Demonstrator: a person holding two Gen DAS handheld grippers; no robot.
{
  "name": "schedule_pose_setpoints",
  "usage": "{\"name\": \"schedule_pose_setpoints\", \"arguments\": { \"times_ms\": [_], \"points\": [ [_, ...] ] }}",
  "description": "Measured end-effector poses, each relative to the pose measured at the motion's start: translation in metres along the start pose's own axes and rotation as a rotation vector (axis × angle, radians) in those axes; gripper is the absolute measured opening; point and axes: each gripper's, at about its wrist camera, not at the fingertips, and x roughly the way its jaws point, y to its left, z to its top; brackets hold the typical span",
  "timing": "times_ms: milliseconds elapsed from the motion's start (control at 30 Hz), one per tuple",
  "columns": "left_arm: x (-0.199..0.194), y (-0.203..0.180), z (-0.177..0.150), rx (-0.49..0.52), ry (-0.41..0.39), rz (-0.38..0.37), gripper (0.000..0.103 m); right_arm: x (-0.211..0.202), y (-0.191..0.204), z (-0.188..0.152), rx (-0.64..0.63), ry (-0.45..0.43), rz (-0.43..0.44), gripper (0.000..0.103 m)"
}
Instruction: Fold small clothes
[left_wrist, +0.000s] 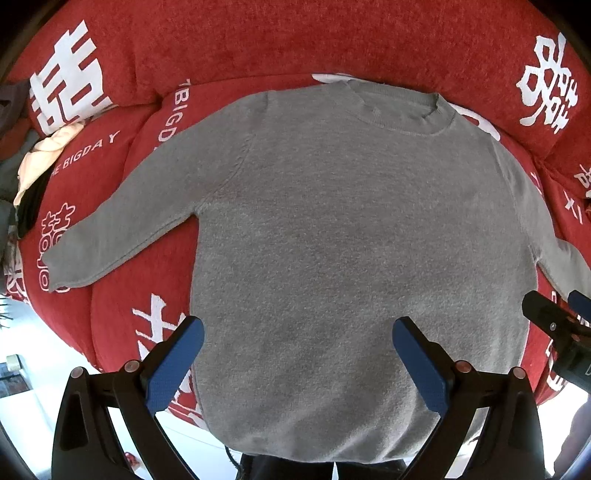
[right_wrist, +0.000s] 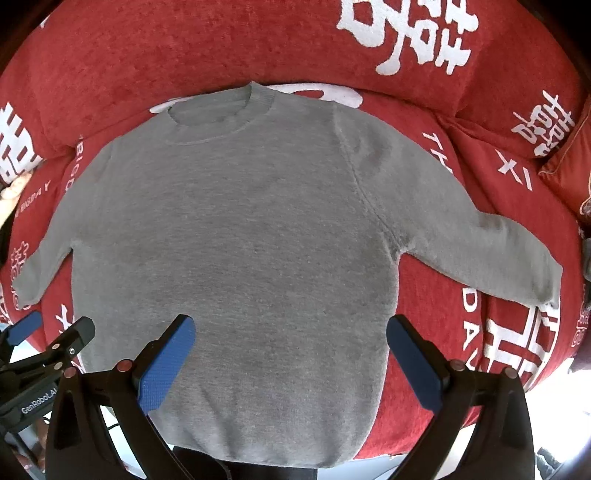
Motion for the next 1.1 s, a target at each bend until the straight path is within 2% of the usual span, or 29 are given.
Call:
{"name": "schedule_pose_setpoints", "arguments": {
  "times_ms": [533, 1100],
  "points": [
    [0.0011, 0.0060, -0.0007, -0.016, 0.001, -0.010, 0.102, 0.0023, 0.0034, -0.0004, -0.004, 0.002, 0.022, 0.103],
    [0.0023, 0.0059, 0.0020, -0.010, 0.006, -0.020, 0.102, 0.0061, 0.0078, -0.0011, 0.001, 0.027, -0.002, 0.103]
  ]
}}
